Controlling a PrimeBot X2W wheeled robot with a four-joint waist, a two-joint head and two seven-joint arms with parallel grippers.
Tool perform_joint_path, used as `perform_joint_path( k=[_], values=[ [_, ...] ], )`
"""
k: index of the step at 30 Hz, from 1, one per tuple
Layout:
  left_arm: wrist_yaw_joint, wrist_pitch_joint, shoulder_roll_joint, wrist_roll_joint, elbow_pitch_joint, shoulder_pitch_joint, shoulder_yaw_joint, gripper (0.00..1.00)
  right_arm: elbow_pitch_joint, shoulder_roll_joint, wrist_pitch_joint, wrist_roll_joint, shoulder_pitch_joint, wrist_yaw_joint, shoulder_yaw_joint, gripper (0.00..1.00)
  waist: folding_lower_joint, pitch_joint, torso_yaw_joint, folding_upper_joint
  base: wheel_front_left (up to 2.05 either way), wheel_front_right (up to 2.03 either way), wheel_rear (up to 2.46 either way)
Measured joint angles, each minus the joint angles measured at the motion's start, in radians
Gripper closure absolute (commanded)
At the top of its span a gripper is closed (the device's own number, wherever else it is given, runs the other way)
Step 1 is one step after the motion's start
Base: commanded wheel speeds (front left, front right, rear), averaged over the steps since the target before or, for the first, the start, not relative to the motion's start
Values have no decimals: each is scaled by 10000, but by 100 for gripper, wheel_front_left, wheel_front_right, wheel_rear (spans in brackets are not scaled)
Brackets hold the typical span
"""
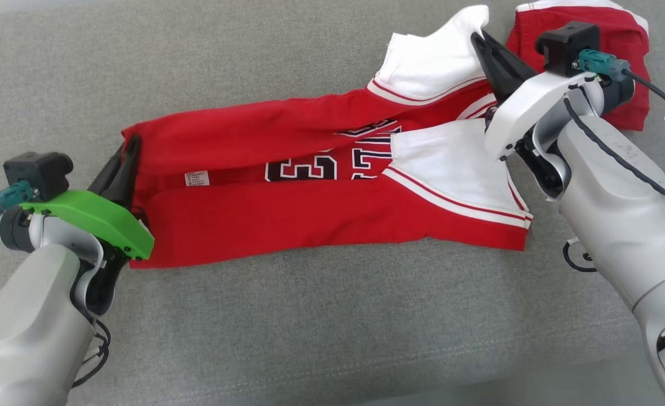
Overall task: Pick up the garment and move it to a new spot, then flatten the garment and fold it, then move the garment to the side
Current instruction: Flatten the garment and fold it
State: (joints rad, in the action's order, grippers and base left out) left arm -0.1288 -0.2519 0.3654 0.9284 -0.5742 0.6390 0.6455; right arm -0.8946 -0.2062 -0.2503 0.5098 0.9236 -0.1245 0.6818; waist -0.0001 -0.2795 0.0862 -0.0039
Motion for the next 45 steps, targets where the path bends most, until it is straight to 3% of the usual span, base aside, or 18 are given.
perform_joint_path(
  k=[12,22,28,35,40,45],
  values=[
    [-2,0,6,-224,19,-195,-399,100,1438,-535,-2,224,-707,0,-199,100,0,-117,25,0,0,0,0],
    [-2,0,15,-966,-280,951,468,100,2067,-625,-2,487,-768,0,-408,100,0,-380,156,0,0,0,0],
    [-2,767,360,-884,-640,2033,727,100,1931,-489,-2,646,-476,0,-121,100,1,-709,326,0,0,0,0],
    [-2,1948,1080,-688,-564,3393,1200,100,1643,-65,6,982,1026,0,8,100,1,-1272,637,0,0,0,0],
    [-2,2197,1319,-506,-196,4055,1499,100,1415,198,15,1064,1709,0,15,100,1,-1715,918,0,0,0,0],
    [-2,1862,1507,-786,430,4226,2489,100,1250,176,12,1058,1753,0,100,100,1,-2079,1146,0,0,0,0]
  ],
)
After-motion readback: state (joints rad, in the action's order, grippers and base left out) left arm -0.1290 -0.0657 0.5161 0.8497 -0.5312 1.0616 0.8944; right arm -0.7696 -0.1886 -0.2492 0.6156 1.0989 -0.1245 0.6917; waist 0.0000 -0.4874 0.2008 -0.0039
